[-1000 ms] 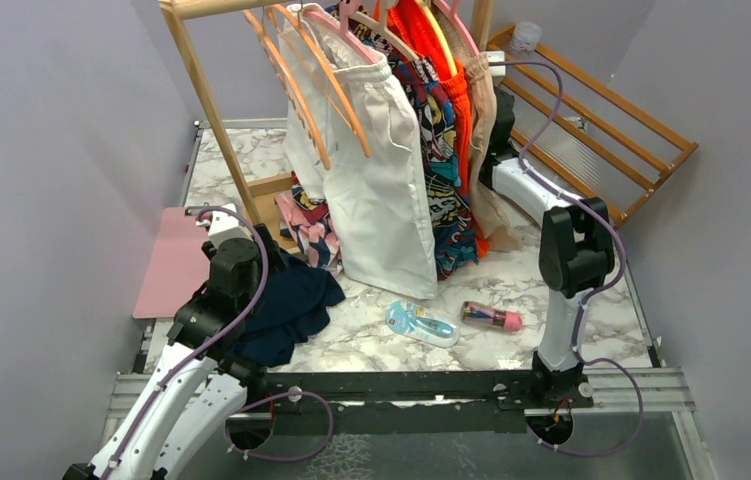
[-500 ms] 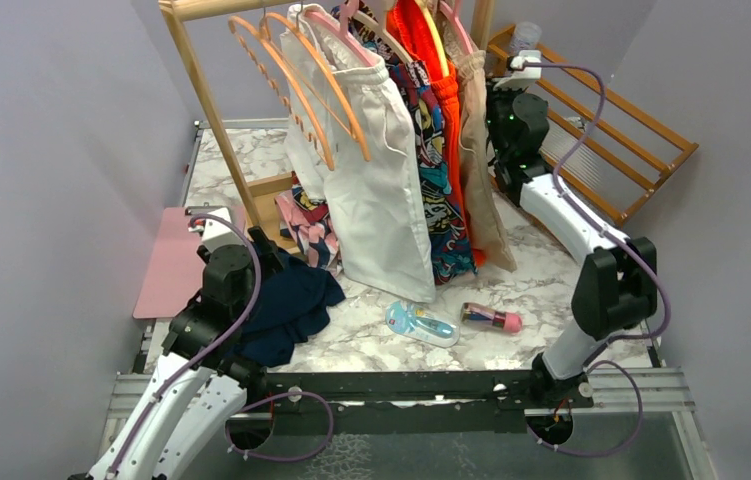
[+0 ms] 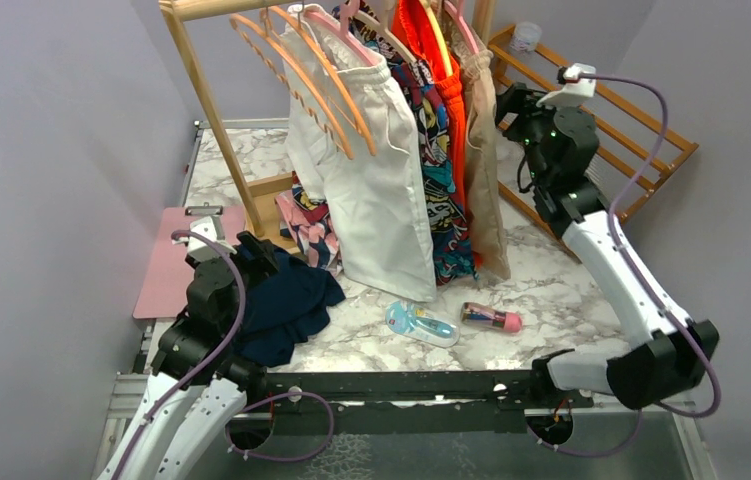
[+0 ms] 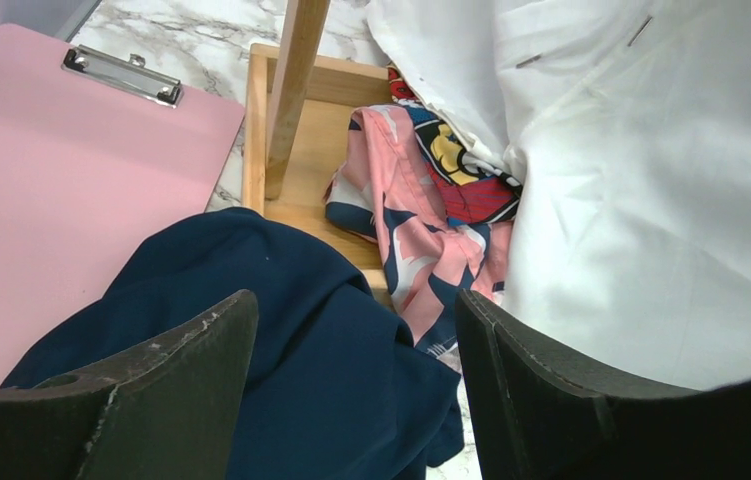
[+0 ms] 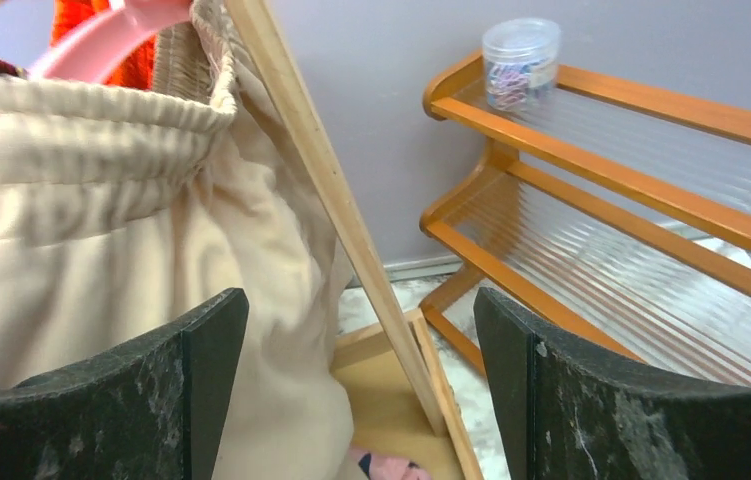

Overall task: Place the shorts on the hanger
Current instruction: Move the clothesline to the center of the board.

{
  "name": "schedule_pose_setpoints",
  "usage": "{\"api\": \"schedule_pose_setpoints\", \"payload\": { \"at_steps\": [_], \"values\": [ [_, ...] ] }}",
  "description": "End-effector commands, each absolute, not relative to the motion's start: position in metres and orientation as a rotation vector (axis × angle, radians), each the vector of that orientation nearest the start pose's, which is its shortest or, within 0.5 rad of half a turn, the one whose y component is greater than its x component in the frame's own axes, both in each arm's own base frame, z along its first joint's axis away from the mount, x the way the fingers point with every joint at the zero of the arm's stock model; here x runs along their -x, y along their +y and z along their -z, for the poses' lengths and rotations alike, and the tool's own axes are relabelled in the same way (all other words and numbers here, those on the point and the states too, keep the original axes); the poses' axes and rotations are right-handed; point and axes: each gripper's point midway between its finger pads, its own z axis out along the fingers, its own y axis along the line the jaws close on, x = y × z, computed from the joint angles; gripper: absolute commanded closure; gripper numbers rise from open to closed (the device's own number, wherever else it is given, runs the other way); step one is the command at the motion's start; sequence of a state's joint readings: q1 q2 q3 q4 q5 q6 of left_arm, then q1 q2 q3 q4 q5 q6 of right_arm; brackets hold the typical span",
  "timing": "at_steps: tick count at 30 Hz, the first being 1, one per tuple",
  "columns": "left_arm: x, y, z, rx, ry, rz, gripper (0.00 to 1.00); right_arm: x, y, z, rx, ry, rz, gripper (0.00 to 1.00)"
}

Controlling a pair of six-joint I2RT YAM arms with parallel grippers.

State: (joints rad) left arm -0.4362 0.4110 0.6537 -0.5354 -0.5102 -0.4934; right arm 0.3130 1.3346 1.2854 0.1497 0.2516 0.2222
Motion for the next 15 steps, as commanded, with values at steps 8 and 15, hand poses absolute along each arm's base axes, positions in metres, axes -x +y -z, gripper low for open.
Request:
{"api": "schedule_pose_setpoints", "payload": {
  "at_steps": [8, 15],
  "values": [
    [-0.227, -0.031, -0.238, 0.421, 1.746, 0.211, 0.21, -0.323, 0.096, -0.45, -0.166, 1.545, -0.446, 0.14],
    [-0.232, -0.037, -0.232, 0.398, 1.793, 0.2, 0.18, -0.247, 0.193, -0.438, 0.351, 1.564, -0.976, 0.23]
  ]
}}
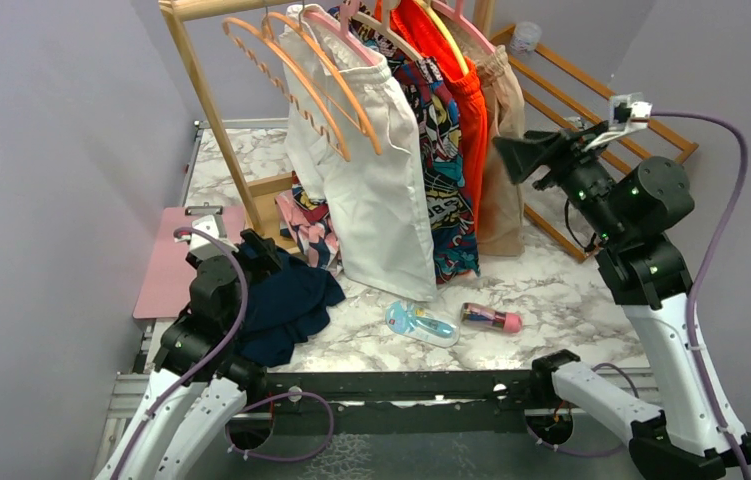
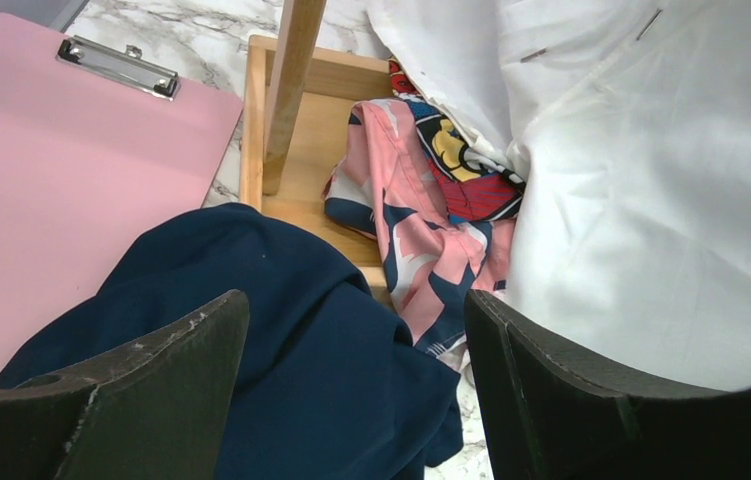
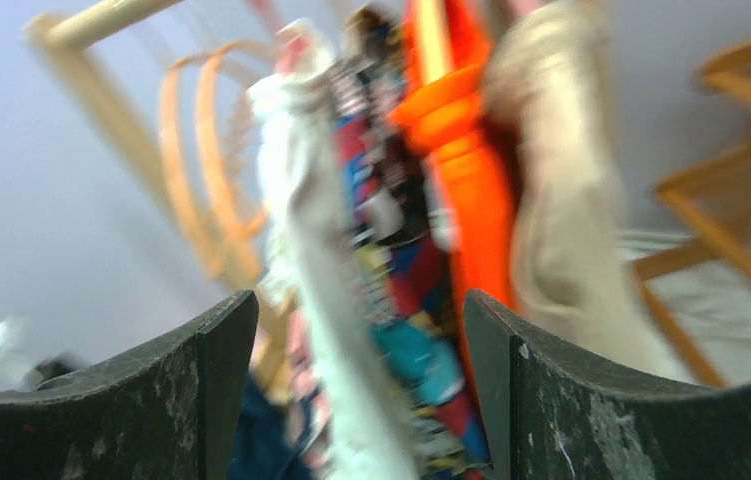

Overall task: Place the shorts on the hanger
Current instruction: Move the clothesline to the center of the board, then adjust the shorts at the center of the board.

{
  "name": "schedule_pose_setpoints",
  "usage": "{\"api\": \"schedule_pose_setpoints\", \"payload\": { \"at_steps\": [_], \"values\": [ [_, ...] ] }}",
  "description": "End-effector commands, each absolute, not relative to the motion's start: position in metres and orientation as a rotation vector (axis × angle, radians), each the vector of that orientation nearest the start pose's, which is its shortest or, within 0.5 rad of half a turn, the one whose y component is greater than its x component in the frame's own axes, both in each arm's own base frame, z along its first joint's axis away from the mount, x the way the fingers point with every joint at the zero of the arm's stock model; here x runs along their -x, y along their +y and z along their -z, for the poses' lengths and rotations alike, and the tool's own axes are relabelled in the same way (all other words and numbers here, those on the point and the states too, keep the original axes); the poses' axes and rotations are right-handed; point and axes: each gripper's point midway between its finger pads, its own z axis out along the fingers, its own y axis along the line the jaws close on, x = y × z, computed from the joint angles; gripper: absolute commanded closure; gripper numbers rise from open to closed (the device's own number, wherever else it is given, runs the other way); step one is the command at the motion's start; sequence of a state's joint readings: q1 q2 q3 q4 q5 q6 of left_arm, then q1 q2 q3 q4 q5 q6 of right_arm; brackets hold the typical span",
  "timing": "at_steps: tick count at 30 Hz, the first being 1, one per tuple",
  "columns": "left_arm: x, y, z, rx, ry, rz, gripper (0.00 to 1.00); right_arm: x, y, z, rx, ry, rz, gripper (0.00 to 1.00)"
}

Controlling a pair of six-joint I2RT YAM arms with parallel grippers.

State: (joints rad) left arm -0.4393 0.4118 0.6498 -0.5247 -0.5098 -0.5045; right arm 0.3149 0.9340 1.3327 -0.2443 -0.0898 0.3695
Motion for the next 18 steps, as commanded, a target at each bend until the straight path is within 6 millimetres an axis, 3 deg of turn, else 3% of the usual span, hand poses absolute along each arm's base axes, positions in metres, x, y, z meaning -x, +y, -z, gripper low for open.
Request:
{"api": "schedule_pose_setpoints", "payload": {
  "at_steps": [1, 5, 11, 16, 18],
  "values": [
    [-0.233, -0.037, -0.232, 0.395, 1.8, 0.2, 0.18, -0.243, 0.2, -0.429, 0.378, 1.581, -1.003, 0.23],
    [-0.234, -0.04, -0.236, 0.381, 1.821, 0.2, 0.18, -0.229, 0.233, -0.394, 0.467, 1.665, -0.993, 0.23],
    [-0.236, -0.044, -0.24, 0.347, 1.873, 0.176, 0.17, -0.189, 0.288, -0.354, 0.56, 1.7, -1.009, 0.23],
    [-0.237, -0.041, -0.226, 0.333, 1.929, 0.119, 0.17, -0.138, 0.351, -0.299, 0.681, 1.745, -0.997, 0.24],
    [-0.238, -0.037, -0.225, 0.339, 1.924, 0.091, 0.17, -0.127, 0.374, -0.28, 0.698, 1.754, -1.011, 0.25]
  ]
}}
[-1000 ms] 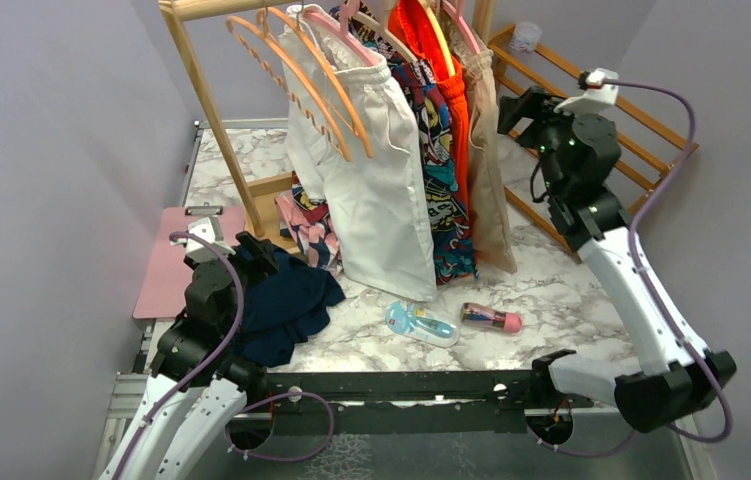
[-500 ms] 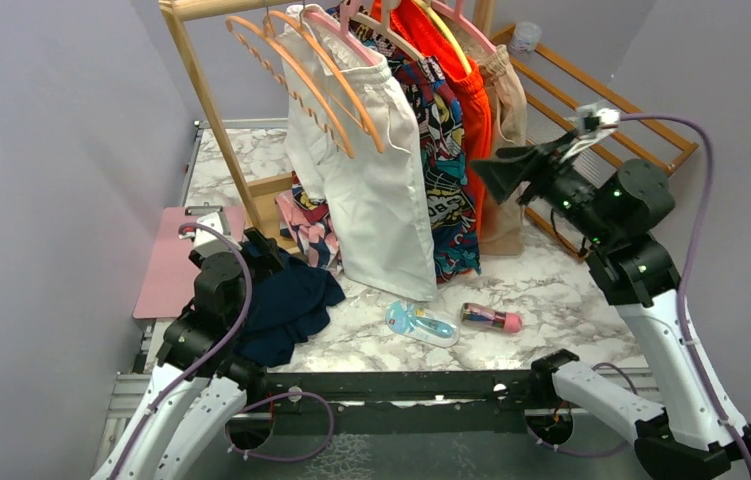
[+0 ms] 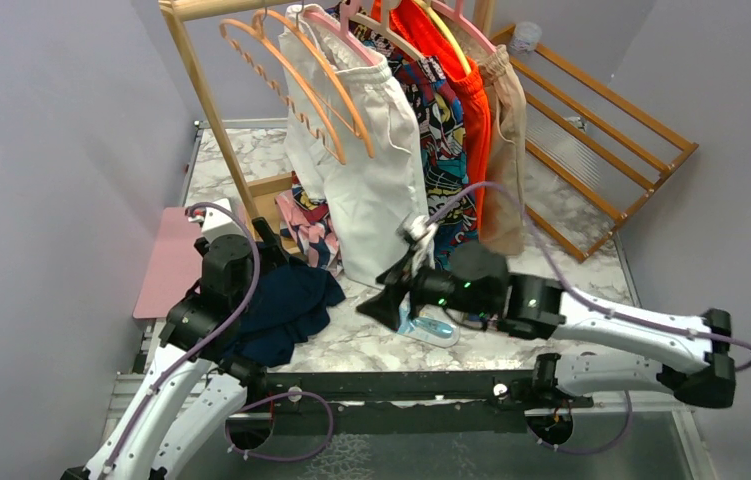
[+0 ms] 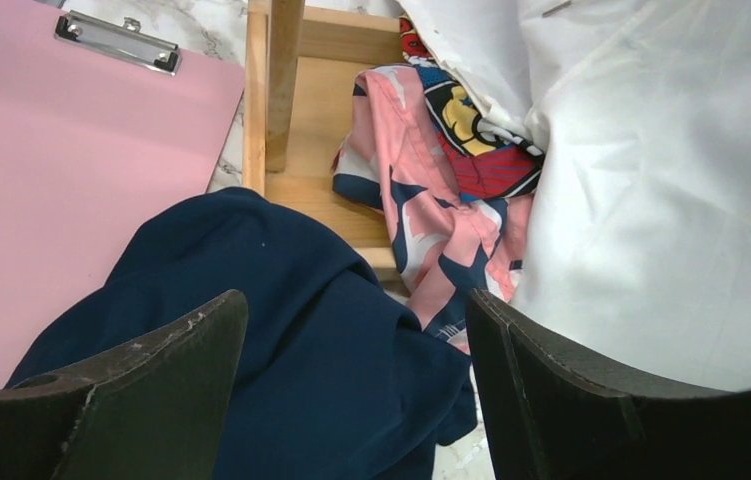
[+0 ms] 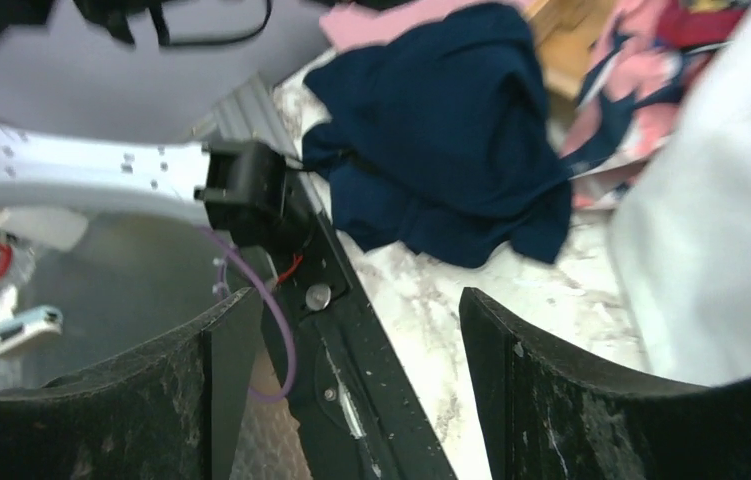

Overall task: Place the shorts on the hanger
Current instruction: Adjust the shorts at the center of the board.

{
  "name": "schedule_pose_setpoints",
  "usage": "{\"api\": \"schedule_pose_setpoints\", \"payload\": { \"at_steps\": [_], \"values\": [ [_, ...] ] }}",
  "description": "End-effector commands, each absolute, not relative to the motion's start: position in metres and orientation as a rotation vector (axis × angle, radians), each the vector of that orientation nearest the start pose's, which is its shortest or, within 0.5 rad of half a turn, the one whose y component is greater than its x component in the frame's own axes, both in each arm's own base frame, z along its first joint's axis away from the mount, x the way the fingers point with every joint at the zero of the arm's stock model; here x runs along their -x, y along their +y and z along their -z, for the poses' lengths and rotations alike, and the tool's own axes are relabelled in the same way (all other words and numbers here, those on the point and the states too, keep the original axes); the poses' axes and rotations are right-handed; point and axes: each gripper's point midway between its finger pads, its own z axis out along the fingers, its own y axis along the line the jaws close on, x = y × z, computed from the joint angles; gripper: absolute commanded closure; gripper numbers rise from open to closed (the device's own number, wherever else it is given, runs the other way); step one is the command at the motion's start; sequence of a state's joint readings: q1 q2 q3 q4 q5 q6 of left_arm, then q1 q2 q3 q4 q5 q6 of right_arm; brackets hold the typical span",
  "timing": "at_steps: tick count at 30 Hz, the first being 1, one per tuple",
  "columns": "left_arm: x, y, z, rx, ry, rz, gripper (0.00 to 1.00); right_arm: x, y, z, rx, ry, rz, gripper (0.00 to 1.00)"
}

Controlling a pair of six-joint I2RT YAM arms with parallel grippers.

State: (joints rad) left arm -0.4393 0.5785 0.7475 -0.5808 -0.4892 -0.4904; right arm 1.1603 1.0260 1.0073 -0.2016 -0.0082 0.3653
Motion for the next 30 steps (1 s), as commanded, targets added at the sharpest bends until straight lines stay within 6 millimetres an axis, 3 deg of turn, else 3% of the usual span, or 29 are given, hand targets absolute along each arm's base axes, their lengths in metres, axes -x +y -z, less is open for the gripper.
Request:
{"api": "schedule_pose_setpoints", "payload": {
  "at_steps": [1, 6, 8, 15, 19, 25, 30],
  "values": [
    [-0.239, -0.035, -0.225, 0.342, 1.917, 0.076, 0.17, -0.127, 0.383, -0.268, 0.692, 1.777, -1.011, 0.26],
    [-0.237, -0.028, -0.227, 0.353, 1.863, 0.066, 0.18, -0.133, 0.431, -0.206, 0.701, 1.878, -1.006, 0.29],
    [-0.235, -0.025, -0.234, 0.362, 1.828, 0.073, 0.18, -0.136, 0.448, -0.192, 0.694, 1.897, -1.013, 0.31],
    [-0.226, -0.017, -0.244, 0.395, 1.764, 0.085, 0.18, -0.16, 0.506, -0.168, 0.59, 1.911, -1.014, 0.3],
    [-0.225, -0.018, -0.245, 0.389, 1.763, 0.096, 0.18, -0.181, 0.532, -0.166, 0.478, 1.913, -1.008, 0.3],
    [-0.223, -0.021, -0.245, 0.38, 1.759, 0.109, 0.18, -0.217, 0.543, -0.131, 0.35, 2.041, -0.958, 0.28],
    [-0.223, -0.022, -0.244, 0.375, 1.763, 0.109, 0.18, -0.216, 0.553, -0.119, 0.426, 2.056, -0.952, 0.32]
  ]
}}
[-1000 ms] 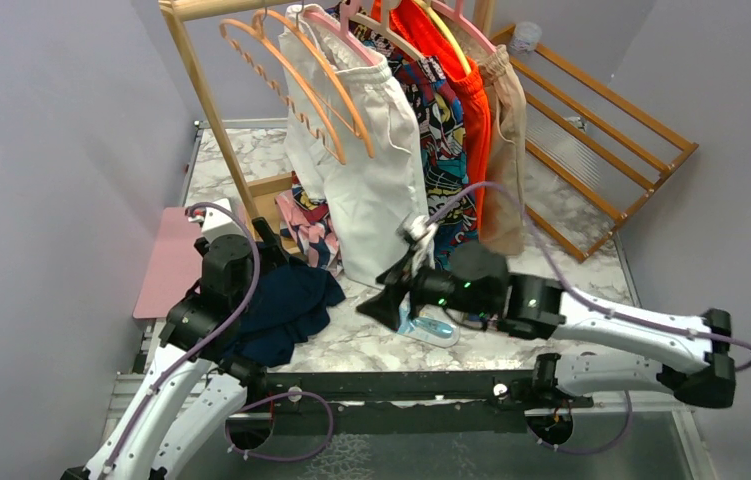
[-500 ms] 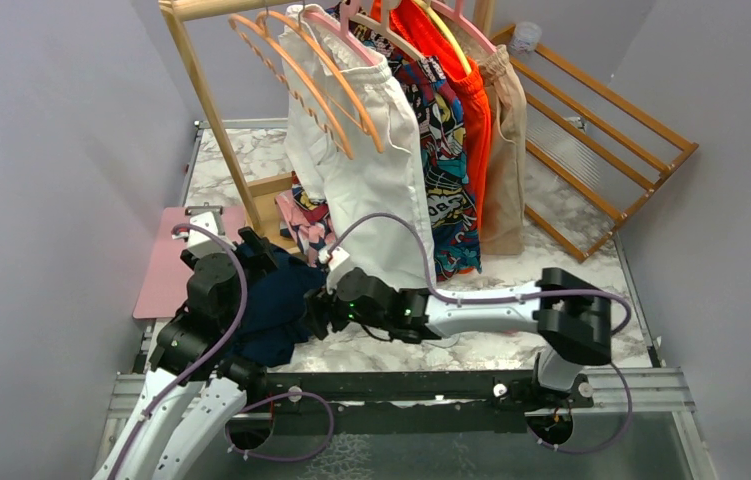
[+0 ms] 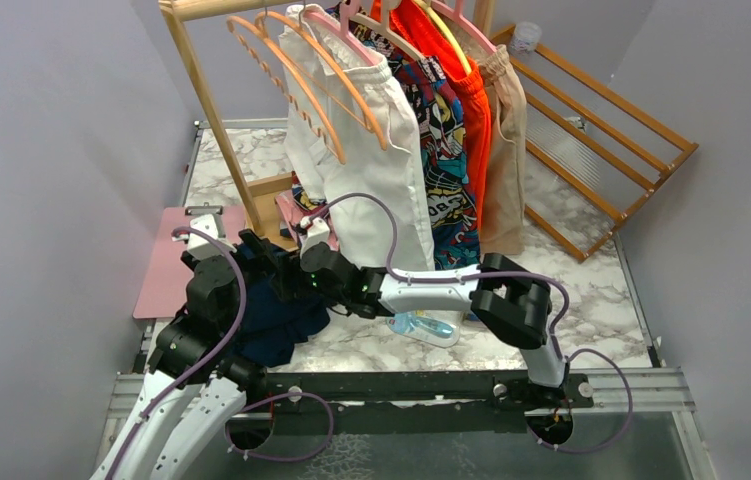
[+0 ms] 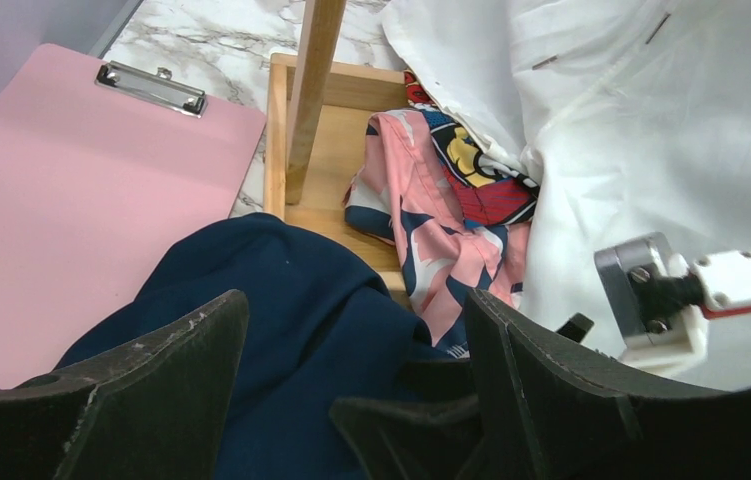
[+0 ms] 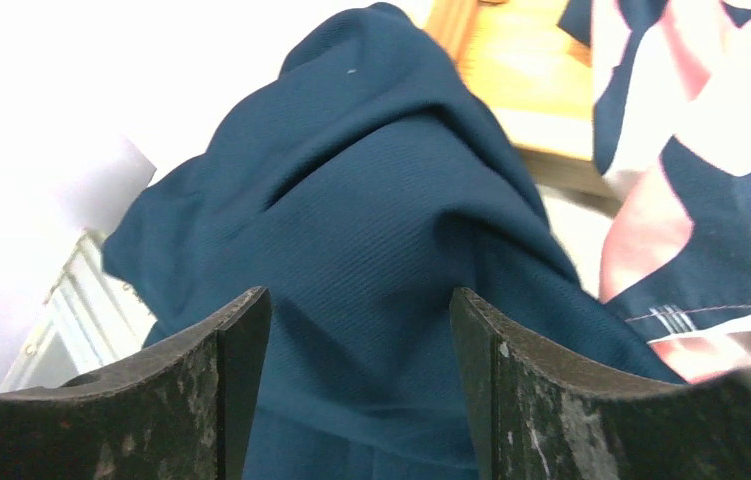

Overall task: Place the shorts on the hanger
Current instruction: Adjust the shorts at the center of the board.

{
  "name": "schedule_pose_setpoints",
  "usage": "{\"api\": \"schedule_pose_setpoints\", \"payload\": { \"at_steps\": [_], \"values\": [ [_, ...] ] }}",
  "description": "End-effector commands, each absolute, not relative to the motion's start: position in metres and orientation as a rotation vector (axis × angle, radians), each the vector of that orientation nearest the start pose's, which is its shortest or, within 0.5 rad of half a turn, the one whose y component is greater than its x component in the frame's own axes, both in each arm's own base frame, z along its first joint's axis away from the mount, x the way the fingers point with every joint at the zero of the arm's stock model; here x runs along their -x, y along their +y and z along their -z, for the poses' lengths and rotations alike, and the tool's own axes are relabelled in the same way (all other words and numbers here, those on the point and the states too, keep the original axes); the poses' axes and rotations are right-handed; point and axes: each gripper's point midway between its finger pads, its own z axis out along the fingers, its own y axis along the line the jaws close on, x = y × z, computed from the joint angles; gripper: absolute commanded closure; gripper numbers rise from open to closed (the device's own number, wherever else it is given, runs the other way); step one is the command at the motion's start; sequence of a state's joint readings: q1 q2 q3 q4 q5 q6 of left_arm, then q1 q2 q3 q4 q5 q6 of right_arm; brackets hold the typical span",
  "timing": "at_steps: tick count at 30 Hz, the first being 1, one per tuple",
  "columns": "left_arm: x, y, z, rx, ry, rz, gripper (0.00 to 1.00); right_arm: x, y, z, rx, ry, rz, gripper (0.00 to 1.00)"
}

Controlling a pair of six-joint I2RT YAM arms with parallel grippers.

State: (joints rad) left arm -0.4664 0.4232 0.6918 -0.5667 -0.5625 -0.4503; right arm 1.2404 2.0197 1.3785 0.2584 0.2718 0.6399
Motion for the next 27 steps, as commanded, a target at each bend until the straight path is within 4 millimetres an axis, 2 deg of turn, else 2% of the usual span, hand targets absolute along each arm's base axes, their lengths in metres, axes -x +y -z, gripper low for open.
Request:
{"api": "schedule_pose_setpoints", "payload": {
  "at_steps": [1, 4, 8, 10, 11, 13, 16, 18, 22, 24, 26, 27],
  "values": [
    [-0.223, -0.022, -0.245, 0.376, 1.762, 0.111, 0.18, -0.214, 0.554, -0.117, 0.437, 2.059, -0.953, 0.37],
    [-0.223, -0.022, -0.245, 0.374, 1.762, 0.111, 0.18, -0.213, 0.553, -0.113, 0.467, 2.057, -0.947, 0.51],
    [-0.224, -0.022, -0.244, 0.375, 1.766, 0.105, 0.18, -0.214, 0.549, -0.123, 0.497, 2.021, -0.927, 0.74],
    [-0.224, -0.021, -0.245, 0.379, 1.763, 0.102, 0.18, -0.214, 0.544, -0.137, 0.514, 1.987, -0.929, 0.94],
    [-0.224, -0.02, -0.244, 0.38, 1.764, 0.098, 0.18, -0.214, 0.538, -0.148, 0.514, 1.971, -0.925, 0.99],
    [-0.223, -0.018, -0.244, 0.385, 1.762, 0.092, 0.18, -0.211, 0.522, -0.176, 0.513, 1.926, -0.928, 0.99],
    [-0.22, -0.014, -0.25, 0.404, 1.735, 0.093, 0.18, -0.2, 0.484, -0.224, 0.526, 1.854, -0.939, 0.99],
    [-0.215, -0.009, -0.255, 0.429, 1.706, 0.097, 0.18, -0.192, 0.451, -0.264, 0.548, 1.783, -0.932, 0.99],
    [-0.204, -0.001, -0.268, 0.474, 1.616, 0.145, 0.19, -0.186, 0.37, -0.331, 0.52, 1.687, -0.821, 0.99],
    [-0.203, -0.001, -0.271, 0.472, 1.596, 0.161, 0.2, -0.185, 0.332, -0.345, 0.473, 1.674, -0.761, 0.99],
    [-0.205, -0.004, -0.27, 0.457, 1.604, 0.166, 0.19, -0.185, 0.298, -0.341, 0.427, 1.694, -0.693, 0.99],
    [-0.207, -0.006, -0.267, 0.448, 1.619, 0.162, 0.19, -0.187, 0.282, -0.332, 0.39, 1.716, -0.646, 0.99]
  ]
}}
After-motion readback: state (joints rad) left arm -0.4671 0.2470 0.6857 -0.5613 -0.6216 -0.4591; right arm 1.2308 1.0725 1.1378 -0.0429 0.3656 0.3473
